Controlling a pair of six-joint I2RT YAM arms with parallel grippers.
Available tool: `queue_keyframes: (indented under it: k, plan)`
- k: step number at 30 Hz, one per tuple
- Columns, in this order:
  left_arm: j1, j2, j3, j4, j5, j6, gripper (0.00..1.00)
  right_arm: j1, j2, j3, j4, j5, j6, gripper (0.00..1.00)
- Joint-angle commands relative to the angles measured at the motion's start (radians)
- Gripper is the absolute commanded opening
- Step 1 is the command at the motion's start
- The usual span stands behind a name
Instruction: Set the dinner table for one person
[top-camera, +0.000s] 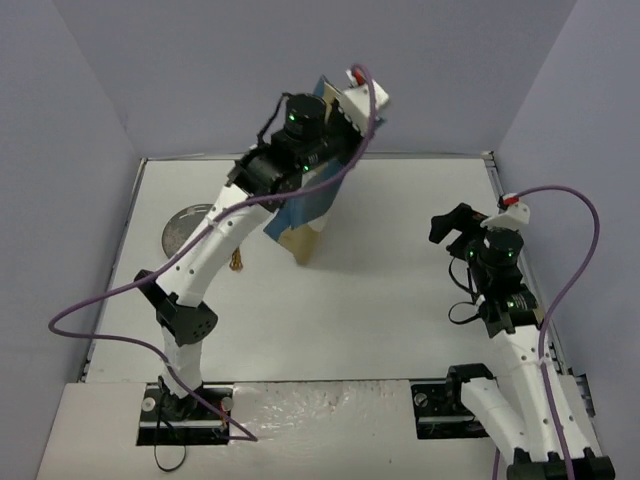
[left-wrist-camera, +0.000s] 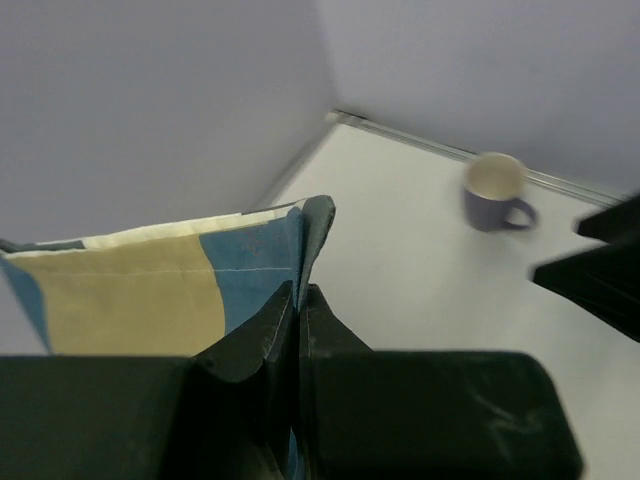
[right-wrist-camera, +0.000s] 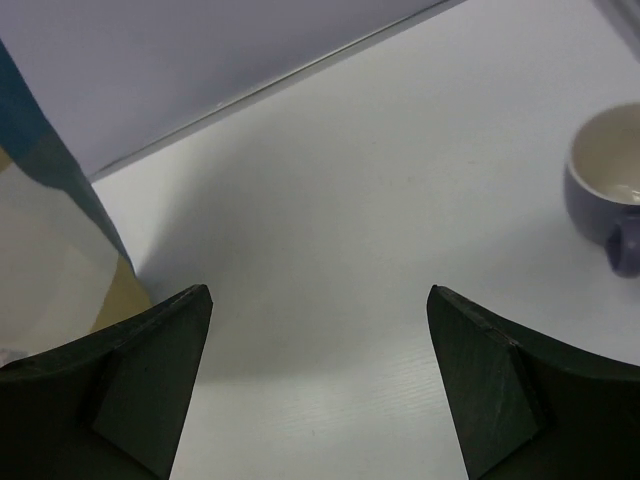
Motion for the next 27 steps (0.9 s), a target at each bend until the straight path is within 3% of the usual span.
queue_keyframes:
  k: [1, 12, 15, 17, 21, 25, 27]
  plan:
    - [-0.119, -0.028, -0.140, 0.099, 0.042, -0.037, 0.00, -0.001, -0.092, 0.050, -0.081, 0.238, 0.038, 0.87]
    - [-0.306, -0.166, -0.698, 0.378, -0.066, -0.309, 0.00, -0.001, -0.169, 0.073, -0.281, 0.445, 0.075, 0.89]
    - [-0.323, -0.221, -0.798, 0.413, -0.062, -0.391, 0.22, -0.002, -0.167, 0.073, -0.289, 0.452, 0.069, 0.90]
    - [-0.329, -0.275, -0.876, 0.431, -0.057, -0.431, 0.44, -0.001, -0.150, 0.071, -0.287, 0.434, 0.069, 0.91]
    - [-0.332, -0.372, -0.967, 0.407, -0.068, -0.486, 0.78, -0.001, -0.064, 0.064, -0.256, 0.284, 0.047, 0.91]
    - [-0.327, -0.461, -1.014, 0.345, -0.168, -0.509, 0.90, -0.001, 0.051, 0.042, -0.191, 0.127, 0.027, 0.90]
    - [-0.309, -0.511, -1.021, 0.253, -0.334, -0.514, 0.93, 0.000, 0.139, 0.025, -0.152, 0.061, 0.009, 0.88]
